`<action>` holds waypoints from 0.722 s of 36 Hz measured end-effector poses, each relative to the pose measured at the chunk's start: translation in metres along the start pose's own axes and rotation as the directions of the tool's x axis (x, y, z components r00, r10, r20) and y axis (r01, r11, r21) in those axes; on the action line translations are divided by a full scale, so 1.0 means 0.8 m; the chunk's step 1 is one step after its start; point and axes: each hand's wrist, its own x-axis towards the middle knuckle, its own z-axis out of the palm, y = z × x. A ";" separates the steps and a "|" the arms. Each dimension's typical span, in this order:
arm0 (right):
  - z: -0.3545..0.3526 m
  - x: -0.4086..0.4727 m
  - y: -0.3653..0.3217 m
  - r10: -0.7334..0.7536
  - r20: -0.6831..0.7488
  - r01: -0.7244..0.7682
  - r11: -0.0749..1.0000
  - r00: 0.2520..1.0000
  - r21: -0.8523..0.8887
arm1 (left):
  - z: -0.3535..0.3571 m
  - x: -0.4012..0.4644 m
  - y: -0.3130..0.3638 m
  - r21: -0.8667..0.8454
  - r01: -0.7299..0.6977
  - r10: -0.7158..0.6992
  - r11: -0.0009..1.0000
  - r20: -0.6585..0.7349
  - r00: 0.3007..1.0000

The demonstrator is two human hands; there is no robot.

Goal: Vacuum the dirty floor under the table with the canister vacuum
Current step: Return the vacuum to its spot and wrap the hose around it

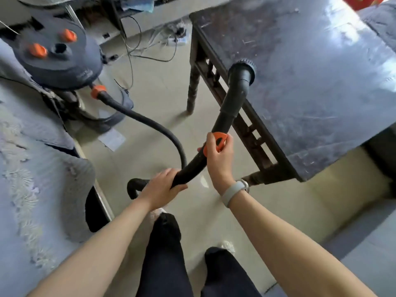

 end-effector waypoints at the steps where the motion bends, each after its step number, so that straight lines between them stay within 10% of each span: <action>1: 0.027 0.013 -0.010 0.004 0.006 -0.004 1.000 1.000 -0.003 | -0.025 0.006 -0.012 -0.012 0.010 -0.010 1.000 -0.008 1.000; 26: 0.489 0.310 -0.265 0.045 0.491 -0.057 0.998 0.870 0.010 | -0.447 0.190 -0.132 -0.448 0.137 -0.355 0.883 -0.449 0.820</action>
